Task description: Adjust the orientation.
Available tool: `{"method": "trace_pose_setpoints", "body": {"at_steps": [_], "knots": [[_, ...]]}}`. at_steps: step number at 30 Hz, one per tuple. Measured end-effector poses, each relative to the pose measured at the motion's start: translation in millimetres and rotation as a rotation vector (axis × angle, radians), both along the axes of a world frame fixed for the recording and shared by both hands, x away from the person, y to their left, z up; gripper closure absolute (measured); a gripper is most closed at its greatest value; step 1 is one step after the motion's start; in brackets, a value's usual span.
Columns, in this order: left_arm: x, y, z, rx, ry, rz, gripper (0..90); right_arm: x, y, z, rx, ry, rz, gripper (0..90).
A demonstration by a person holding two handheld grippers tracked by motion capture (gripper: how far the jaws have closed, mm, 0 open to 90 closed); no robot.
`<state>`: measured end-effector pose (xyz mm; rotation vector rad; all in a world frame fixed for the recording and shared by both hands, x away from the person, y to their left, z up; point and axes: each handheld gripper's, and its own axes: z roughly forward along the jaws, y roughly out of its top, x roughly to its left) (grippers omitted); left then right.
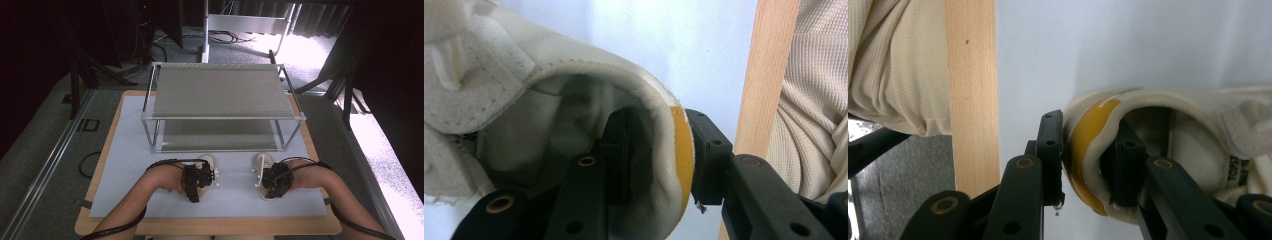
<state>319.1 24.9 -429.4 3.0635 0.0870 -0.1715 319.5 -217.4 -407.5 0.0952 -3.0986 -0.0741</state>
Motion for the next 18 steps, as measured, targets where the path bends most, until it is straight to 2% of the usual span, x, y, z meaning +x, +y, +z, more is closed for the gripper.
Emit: {"method": "trace_pose_setpoints", "body": {"at_steps": [5,6,9,14,15,18], "knots": [[-0.3,-0.3,0.0,0.006,0.000,0.010,65.2,2.6,-0.9,0.4,0.040,-0.005,-0.034,70.0],[0.1,-0.5,0.3,0.007,0.002,0.012,65.1,1.6,0.3,0.6,0.025,-0.028,-0.042,61.7],[0.0,-1.2,0.3,0.011,0.001,0.010,65.0,0.0,4.0,4.8,0.039,-0.052,-0.053,60.3],[-0.2,-2.1,-1.4,0.014,0.003,0.015,64.9,0.9,7.0,1.3,-0.021,-0.049,-0.060,59.7],[0.7,-1.8,-1.4,0.012,0.007,0.015,64.8,0.5,7.8,-2.6,-0.034,-0.050,-0.043,60.7],[1.4,-1.5,-1.4,0.011,0.012,0.012,64.8,1.1,8.3,-7.1,-0.044,-0.025,-0.044,65.5]]}}
